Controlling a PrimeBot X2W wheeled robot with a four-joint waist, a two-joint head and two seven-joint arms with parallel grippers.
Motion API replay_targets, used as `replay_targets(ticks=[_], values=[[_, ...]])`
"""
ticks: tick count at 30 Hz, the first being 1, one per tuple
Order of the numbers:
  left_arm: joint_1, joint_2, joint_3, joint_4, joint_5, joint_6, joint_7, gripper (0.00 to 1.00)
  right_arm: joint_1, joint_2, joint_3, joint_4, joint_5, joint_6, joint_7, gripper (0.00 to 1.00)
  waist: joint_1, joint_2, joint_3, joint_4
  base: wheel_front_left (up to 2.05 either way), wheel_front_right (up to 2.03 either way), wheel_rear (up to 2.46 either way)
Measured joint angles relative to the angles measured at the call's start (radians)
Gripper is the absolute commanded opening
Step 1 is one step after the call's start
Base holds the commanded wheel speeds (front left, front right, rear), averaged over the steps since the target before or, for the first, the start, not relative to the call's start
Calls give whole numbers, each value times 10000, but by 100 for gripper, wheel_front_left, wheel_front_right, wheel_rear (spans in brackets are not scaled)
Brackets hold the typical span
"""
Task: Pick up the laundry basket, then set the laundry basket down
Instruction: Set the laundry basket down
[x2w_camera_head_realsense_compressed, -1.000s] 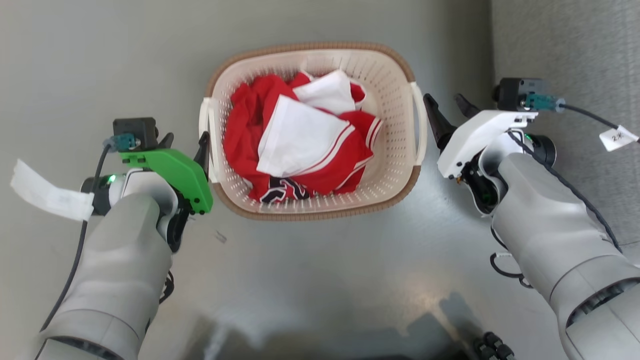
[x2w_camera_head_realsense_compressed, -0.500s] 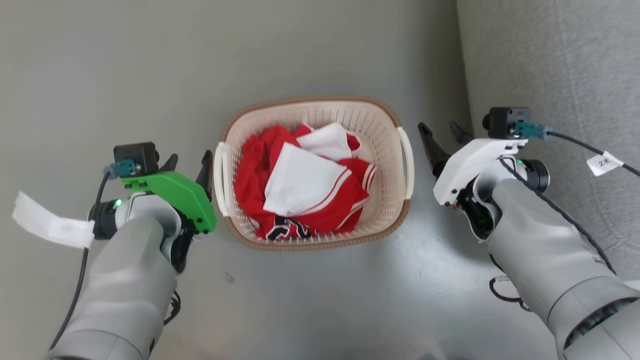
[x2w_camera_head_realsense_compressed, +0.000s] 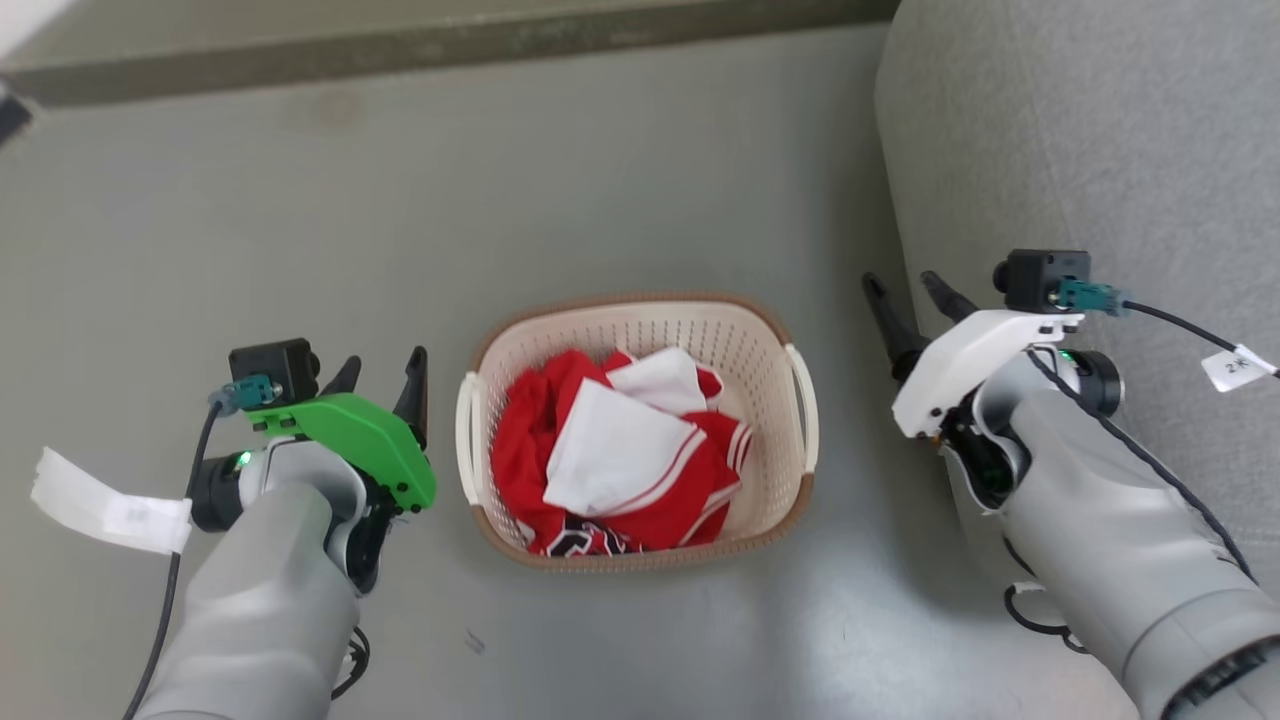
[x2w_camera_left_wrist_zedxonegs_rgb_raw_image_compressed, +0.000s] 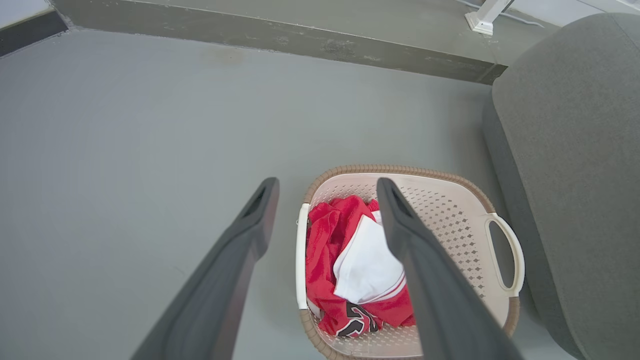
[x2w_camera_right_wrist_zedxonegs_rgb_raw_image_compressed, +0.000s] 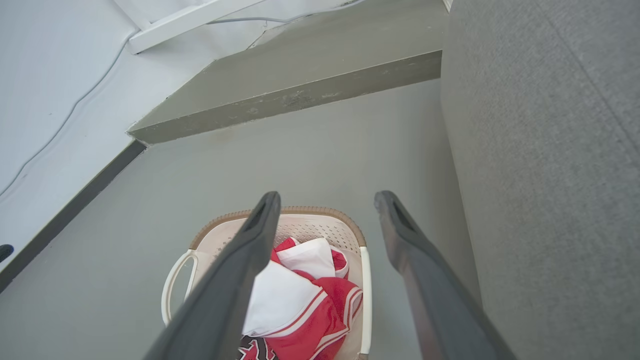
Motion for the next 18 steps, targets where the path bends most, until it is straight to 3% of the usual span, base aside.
replay_targets(ticks=[13,18], values=[[598,531,1024,-2226,337,29,-2,100,1032,-545,-1118,-2209,-639,-217,-6,100,0,0,-1529,250,0,0,0],[1153,734,1417,-3081,740,313,-2,100,1621,-591,-1563,-3162,-1007,-435,-21,100,0,0,-2014,314,0,0,0]])
